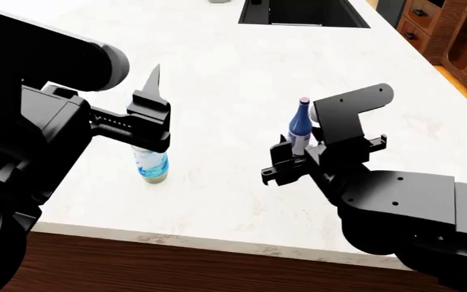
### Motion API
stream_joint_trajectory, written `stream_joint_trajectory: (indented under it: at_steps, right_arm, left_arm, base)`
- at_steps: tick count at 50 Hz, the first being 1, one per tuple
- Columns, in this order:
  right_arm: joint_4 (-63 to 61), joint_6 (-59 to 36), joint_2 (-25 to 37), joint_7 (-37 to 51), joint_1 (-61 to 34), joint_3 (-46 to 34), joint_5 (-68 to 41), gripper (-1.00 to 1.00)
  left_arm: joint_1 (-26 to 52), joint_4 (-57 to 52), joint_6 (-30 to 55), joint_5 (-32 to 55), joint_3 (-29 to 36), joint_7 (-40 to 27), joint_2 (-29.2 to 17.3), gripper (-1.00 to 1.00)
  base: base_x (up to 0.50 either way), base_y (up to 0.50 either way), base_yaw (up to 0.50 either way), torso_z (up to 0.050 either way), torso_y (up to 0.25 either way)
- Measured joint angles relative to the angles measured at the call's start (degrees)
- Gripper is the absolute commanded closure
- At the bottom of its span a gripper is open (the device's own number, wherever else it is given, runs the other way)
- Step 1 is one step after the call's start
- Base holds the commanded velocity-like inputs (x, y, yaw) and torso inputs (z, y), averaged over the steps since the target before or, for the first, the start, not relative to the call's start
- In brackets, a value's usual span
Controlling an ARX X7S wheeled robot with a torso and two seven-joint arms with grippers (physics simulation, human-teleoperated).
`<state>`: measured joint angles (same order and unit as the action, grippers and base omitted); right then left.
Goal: Move the drinks to the dining counter.
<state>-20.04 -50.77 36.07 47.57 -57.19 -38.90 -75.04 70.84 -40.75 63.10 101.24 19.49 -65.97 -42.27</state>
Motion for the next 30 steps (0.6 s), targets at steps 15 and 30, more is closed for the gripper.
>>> stream_joint_trajectory:
  at_steps: [15,30]
  right_arm:
    - [0.2,-0.2,0.2,0.3,0.0,0.2,0.0,-1.0]
    - [-0.3,-0.3,0.6,0.9,0.0,0.5,-0.7,-1.0]
  left_arm:
    - [-0.3,-0.1,-0.3,-0.4,0.2,0.3,-0.2,-1.0]
    - [-0.3,-0.2,-0.7,-0.5,0.4,0.4,-0.4,-1.0]
  base:
    - [0.0,0.0,0.0,0.0,0.0]
    - [0.0,0.0,0.0,0.0,0.0]
